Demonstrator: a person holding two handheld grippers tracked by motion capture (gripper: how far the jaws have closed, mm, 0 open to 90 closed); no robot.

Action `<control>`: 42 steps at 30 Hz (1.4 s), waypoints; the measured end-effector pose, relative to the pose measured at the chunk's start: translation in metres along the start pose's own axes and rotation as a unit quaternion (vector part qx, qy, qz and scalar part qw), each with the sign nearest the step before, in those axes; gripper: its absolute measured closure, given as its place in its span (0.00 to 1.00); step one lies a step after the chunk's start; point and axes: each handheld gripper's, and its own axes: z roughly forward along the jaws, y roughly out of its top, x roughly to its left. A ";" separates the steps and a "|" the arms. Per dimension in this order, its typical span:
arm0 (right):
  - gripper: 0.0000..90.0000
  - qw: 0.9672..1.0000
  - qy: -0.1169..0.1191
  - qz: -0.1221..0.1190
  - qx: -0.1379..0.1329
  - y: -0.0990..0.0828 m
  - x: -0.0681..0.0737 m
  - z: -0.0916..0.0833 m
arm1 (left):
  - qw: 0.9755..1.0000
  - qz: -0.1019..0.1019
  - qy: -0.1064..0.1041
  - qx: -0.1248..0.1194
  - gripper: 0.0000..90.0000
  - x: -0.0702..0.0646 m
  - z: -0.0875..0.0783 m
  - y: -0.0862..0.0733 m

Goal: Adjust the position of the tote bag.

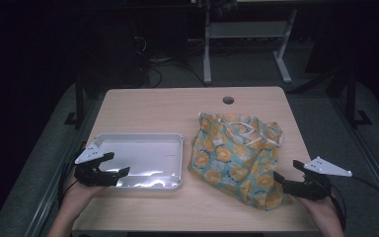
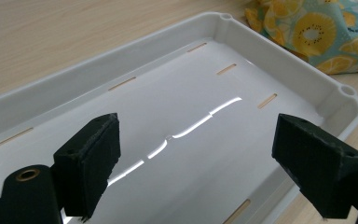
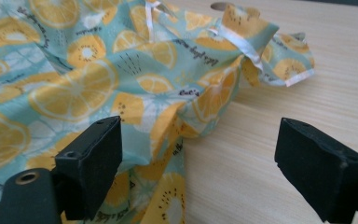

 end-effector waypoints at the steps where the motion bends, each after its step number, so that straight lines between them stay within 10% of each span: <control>1: 0.16 1.000 0.002 0.002 0.001 0.000 0.000 0.000 | 1.000 0.007 -0.001 0.001 0.16 -0.001 0.001 0.000; 23: 0.20 1.000 0.009 0.005 0.007 0.041 0.006 0.004 | 1.000 -0.002 -0.017 0.000 0.16 -0.014 0.002 0.005; 42: 0.28 0.998 0.007 0.017 0.055 0.097 -0.025 0.071 | 1.000 0.007 -0.019 0.012 0.16 -0.019 0.007 -0.002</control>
